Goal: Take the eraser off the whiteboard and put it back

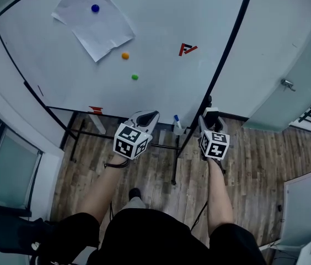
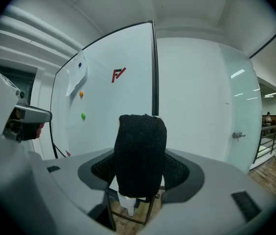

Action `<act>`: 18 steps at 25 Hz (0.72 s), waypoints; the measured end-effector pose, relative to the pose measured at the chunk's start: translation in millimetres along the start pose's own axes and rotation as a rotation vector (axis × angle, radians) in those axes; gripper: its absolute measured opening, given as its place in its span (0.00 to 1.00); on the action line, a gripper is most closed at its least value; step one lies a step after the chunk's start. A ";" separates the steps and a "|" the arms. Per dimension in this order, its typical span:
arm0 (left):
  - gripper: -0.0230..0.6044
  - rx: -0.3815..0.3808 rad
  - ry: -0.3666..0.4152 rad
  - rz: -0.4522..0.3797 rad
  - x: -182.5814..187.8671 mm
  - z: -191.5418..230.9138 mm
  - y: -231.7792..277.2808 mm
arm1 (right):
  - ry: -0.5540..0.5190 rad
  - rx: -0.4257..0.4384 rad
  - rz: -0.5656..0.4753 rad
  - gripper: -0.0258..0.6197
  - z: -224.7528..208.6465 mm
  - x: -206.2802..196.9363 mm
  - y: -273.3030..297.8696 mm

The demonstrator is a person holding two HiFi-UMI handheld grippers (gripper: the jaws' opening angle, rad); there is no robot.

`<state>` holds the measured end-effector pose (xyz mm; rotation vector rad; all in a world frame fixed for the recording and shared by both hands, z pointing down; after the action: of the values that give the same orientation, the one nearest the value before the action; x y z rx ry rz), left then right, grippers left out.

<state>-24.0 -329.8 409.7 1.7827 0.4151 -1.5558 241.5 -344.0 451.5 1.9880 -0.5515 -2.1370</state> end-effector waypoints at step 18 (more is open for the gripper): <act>0.06 0.122 -0.061 0.008 -42.1 -83.6 -61.7 | -0.059 0.051 0.016 0.46 -13.3 -57.8 -101.7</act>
<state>-13.8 -220.3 431.7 1.8204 0.2886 -1.6565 272.8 -231.4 465.8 1.9447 -0.6348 -2.1996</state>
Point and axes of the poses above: the fingertips, and each gripper's own axes: y forward along the fingers, z to its left, x out of its top, the point moved 7 cm from there along -y, backward along the fingers, and after that the axes turned 8 degrees about z, right-handed, at the moved point
